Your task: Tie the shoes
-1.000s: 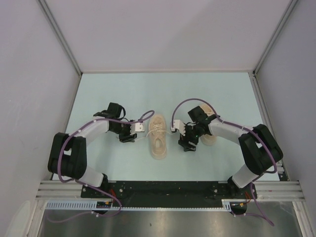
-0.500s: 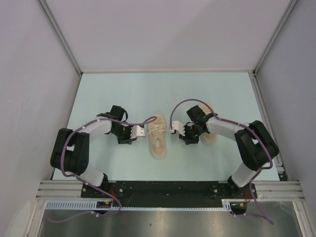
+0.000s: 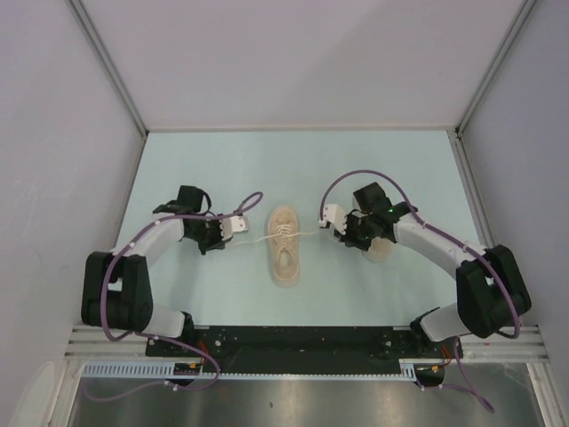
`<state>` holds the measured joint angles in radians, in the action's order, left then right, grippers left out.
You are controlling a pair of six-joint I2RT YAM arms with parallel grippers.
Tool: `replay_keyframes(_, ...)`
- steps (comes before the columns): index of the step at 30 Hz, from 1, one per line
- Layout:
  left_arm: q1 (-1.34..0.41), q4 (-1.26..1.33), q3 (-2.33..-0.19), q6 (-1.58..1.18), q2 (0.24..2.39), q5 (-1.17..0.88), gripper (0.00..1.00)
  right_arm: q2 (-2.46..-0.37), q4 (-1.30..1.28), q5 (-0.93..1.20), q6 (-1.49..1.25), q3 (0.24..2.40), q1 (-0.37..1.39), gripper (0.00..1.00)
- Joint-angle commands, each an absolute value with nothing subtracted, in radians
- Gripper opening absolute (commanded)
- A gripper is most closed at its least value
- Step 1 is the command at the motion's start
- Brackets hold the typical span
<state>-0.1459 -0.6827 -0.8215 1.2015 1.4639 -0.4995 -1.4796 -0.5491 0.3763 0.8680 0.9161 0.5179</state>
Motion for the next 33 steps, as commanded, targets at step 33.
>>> replay_keyframes(33, 0.192, -0.496, -0.707, 1.023, 1.314, -0.423, 0.00, -1.451, -0.526, 0.236, 0.801, 0.816, 0.462, 0.00)
